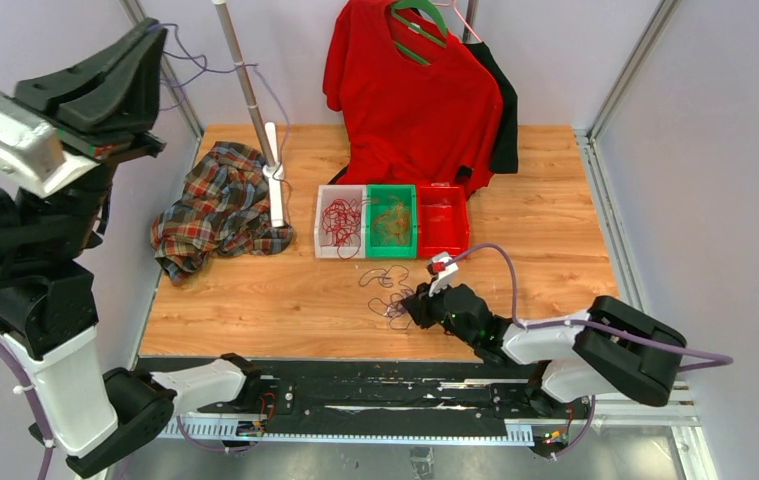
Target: Untangle the cables
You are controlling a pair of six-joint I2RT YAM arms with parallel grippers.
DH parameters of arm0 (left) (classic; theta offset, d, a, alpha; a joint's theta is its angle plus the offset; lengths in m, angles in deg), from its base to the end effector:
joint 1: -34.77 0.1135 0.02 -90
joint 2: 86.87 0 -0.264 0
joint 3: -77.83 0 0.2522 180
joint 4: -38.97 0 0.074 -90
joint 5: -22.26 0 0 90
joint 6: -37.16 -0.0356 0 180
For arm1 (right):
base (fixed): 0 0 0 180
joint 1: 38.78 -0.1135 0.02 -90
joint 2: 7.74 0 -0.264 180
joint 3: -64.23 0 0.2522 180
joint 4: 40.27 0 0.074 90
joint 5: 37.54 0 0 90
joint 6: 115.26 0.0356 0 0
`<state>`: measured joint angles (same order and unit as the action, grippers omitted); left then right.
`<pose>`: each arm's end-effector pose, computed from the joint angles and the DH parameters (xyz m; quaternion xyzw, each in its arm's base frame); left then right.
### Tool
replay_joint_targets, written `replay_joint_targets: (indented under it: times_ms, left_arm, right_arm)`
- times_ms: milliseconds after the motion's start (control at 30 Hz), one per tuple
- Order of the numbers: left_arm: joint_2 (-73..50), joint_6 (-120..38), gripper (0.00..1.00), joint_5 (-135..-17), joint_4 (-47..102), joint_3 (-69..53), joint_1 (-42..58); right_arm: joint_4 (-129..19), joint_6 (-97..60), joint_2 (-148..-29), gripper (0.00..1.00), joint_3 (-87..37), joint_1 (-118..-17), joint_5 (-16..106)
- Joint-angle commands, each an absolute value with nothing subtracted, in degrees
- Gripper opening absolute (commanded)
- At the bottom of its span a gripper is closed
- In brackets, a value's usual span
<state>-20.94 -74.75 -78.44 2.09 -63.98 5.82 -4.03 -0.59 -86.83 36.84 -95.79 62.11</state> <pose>0.0480 -0.0341 0.6677 0.2601 0.3510 -0.0952 0.8945 0.1311 0.1909 0.1457 -0.1719 0.7758 0.3440 0.5003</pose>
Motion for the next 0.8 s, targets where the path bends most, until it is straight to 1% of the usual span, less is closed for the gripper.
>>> replay_joint_targets:
  times_ms: [0, 167, 300, 367, 433, 467, 567, 600, 667, 767]
  left_arm:
    - [-20.6, -74.8, 0.01, -76.1, 10.3, -64.8, 6.1]
    - [-20.6, -71.5, 0.01, -79.7, 5.9, -63.5, 6.1]
    - [-23.8, -69.4, 0.00, -86.2, 0.5, -54.1, 6.1]
    - [-25.1, -67.7, 0.00, -86.3, 0.0, -48.9, 6.1]
    - [-25.8, -66.3, 0.00, -86.0, -0.4, -45.5, 6.1]
    - [-25.9, -66.0, 0.00, -86.0, -0.1, -43.9, 6.1]
    - [-25.9, -65.1, 0.00, -88.5, 0.5, -41.0, 6.1]
    - [-25.4, -65.1, 0.00, -89.8, -0.6, -41.0, 6.1]
    - [-24.3, -65.1, 0.00, -91.7, -3.5, -40.4, 6.1]
    - [-24.3, -66.8, 0.00, -92.0, -4.9, -36.1, 6.1]
  right_arm:
    - [-11.0, -1.7, -81.6, 0.19, 36.4, -96.8, 64.2]
    - [-18.0, -3.4, -73.7, 0.21, 34.5, -96.9, 61.4]
    - [-28.1, -6.9, -65.5, 0.18, 30.1, -97.0, 54.8]
    - [-32.8, -8.5, -62.2, 0.18, 28.3, -97.0, 52.8]
    - [-35.7, -9.4, -59.3, 0.20, 27.8, -97.0, 51.8]
    - [-37.3, -9.6, -58.4, 0.24, 27.4, -97.0, 51.3]
    - [-38.4, -10.0, -55.5, 0.55, 26.7, -97.0, 46.4]
    - [-39.3, -9.9, -54.5, 0.63, 26.2, -97.0, 46.2]
    - [-43.4, -11.0, -52.6, 0.68, 23.5, -97.0, 47.0]
    - [-48.6, -13.5, -50.1, 0.71, 19.9, -97.0, 49.3]
